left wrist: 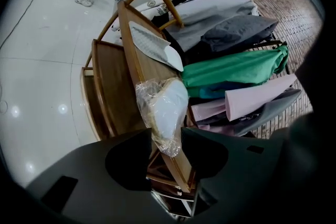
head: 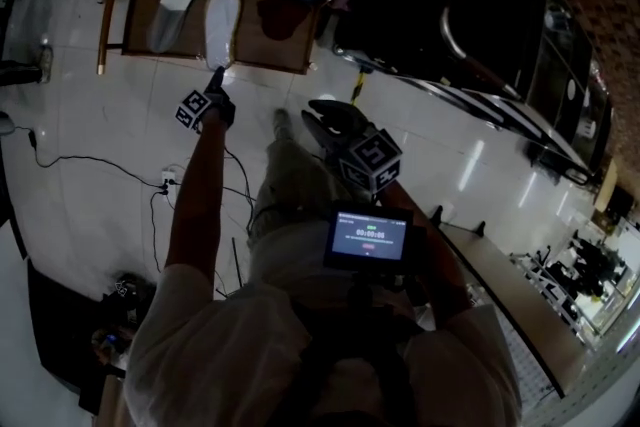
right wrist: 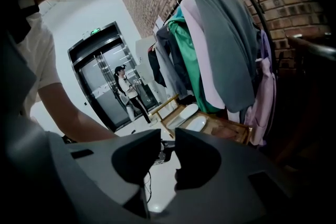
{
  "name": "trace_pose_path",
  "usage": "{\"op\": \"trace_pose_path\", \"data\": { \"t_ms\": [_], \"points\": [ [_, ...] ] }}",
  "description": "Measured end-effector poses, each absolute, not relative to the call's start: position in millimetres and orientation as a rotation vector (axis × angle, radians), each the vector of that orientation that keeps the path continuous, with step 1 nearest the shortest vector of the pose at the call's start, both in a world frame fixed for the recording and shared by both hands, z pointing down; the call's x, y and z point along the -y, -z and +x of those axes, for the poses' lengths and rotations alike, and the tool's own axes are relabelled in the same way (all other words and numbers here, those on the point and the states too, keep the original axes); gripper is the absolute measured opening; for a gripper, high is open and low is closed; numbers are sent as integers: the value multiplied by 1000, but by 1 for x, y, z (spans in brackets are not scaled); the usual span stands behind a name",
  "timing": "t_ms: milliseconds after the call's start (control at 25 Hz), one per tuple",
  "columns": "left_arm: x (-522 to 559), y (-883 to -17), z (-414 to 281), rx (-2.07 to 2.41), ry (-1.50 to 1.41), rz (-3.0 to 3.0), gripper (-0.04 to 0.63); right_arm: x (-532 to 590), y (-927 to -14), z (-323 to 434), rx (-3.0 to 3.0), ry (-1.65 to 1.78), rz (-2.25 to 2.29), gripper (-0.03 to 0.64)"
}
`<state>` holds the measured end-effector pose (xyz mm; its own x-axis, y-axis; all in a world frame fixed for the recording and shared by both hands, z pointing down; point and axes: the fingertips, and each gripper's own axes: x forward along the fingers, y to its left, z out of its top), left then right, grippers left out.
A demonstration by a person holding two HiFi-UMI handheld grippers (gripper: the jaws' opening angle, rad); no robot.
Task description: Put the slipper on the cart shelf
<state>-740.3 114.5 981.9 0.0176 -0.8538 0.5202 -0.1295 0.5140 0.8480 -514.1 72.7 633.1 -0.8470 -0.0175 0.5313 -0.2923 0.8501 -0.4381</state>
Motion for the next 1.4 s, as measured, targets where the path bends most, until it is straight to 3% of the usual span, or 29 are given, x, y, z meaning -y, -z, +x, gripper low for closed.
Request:
{"op": "trace_pose_path", "data": {
  "t_ms": [400, 640, 1400],
  "points": [
    [-105, -999, -752, 1467, 816, 825, 184, -77, -643, -488, 2444, -749, 288, 94],
    [-107, -994, -762, 1461, 891, 821, 62, -84, -645, -486, 2429, -755, 300, 94],
    [-128, -877, -740, 1436, 1001, 960, 51, -91, -624, -474, 2520, -734, 318, 94]
  ]
}}
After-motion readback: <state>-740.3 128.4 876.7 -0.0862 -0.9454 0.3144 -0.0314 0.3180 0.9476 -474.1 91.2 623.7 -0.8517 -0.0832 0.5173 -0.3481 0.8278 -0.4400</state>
